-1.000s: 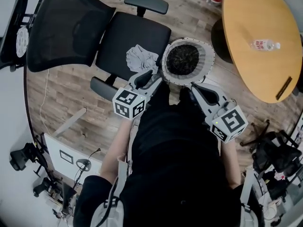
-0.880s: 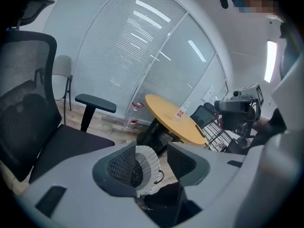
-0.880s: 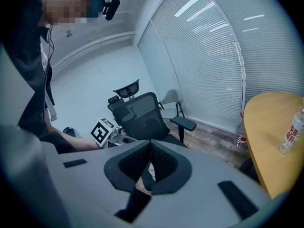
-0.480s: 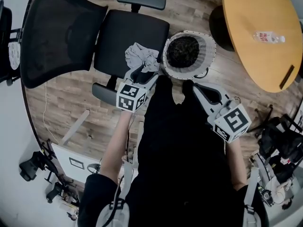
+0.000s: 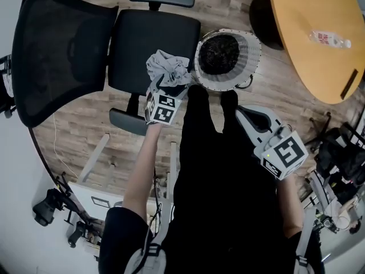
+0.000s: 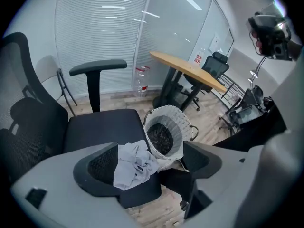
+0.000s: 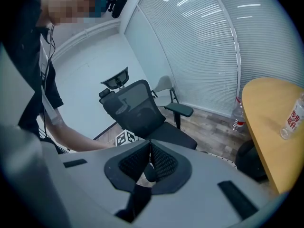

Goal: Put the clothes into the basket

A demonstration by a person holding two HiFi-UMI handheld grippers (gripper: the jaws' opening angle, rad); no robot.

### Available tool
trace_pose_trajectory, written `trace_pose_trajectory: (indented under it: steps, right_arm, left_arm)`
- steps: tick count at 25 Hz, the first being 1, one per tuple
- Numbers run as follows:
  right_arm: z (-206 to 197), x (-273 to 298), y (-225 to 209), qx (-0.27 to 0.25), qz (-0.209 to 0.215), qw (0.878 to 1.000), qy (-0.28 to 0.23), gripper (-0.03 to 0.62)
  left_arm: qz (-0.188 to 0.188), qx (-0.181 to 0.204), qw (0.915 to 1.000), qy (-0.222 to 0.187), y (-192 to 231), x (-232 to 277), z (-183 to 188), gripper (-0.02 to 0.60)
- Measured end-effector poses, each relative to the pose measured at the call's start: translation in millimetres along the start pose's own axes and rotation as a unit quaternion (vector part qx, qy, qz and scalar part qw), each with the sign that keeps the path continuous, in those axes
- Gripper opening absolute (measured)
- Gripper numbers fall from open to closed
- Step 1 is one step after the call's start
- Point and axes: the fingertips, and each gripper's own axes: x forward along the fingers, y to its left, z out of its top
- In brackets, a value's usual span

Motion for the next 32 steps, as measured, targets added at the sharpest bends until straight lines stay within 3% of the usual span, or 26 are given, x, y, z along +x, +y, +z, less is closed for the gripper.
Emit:
trace_pose_trajectory:
  steps: [6,10,18,32]
  right_arm:
    - [-16,8,-7,0.019,-0.012,0.999,0.026,0.017]
    - [-23,15,-7,0.032,-0.01,0.999,0.036,0.017]
    - [-30,36,-7,0.038,0.001,0.998,0.051,0.017]
    - [-49,51,-17,0.053,0.0,0.995,0.08,0.017]
  left_arm:
    - [0.008,0.027,0.9983,0.051,22,45,-33,0.466]
    - [0.011,0.078,0.9929,0.09,34,72,-52,0.504]
    - [0.0,0.127,0.9823,0.137,44,116,-86,0.515]
    - [0.014,0.102,0.9804,0.168,66,179,-121,0.515]
